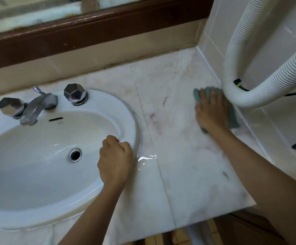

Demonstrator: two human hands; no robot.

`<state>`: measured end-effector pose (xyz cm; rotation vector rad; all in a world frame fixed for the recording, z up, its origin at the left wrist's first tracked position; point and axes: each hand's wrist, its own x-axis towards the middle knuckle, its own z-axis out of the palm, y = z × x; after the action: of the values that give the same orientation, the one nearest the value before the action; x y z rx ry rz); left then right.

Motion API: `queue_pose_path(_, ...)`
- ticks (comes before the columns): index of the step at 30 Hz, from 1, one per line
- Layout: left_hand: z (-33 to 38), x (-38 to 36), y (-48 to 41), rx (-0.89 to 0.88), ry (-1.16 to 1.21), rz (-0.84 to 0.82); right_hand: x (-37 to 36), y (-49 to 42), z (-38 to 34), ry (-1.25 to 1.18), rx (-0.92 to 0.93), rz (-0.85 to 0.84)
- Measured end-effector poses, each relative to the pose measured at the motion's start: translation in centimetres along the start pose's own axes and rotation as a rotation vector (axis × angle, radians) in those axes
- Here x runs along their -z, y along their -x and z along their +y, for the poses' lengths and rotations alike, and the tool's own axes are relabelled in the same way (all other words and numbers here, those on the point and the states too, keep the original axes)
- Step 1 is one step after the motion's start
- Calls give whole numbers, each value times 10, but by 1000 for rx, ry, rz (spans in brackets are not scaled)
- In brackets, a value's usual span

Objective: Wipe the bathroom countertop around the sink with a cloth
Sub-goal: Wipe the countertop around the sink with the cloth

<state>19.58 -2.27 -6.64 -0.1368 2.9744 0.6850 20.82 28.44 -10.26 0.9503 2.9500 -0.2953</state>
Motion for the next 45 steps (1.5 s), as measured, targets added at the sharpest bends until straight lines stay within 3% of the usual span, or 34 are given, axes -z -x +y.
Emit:
queue_pose_path(5,-2,-1,-1,-24,-10,5,-13,4,-92,-82,175,-19)
queue_pose_path(10,-6,3,2,-3,54,-30,-30,132,-140,-222,166,-39)
queue_pose_path(14,-24,17,12,-37,246,-90,-33,238,-110,-135,469,-98)
queue_pose_path(16,-47,25,29,-106,195,-84,-29,245,-60,-95,530,-105)
queue_pose_path(19,-94,34,65,-152,-108,16,-16,217,16,-55,312,-34)
queue_pose_path(22,-125,36,87,-193,-152,73,-3,162,54,-28,70,-23)
queue_pose_path(25,-124,37,87,-169,-105,31,3,109,46,-25,15,5)
queue_pose_path(28,-115,38,85,-106,-65,-4,-3,86,3,-29,17,-35)
queue_pose_path(31,-119,39,84,-100,-63,-30,-14,105,-57,-60,130,-35)
queue_pose_path(39,-146,56,82,-329,32,-73,-37,229,-144,-125,234,-32)
queue_pose_path(42,-176,73,88,-319,225,70,-43,263,-159,-118,234,-43)
queue_pose_path(45,-237,94,103,-116,343,289,-53,302,-184,-112,251,-42)
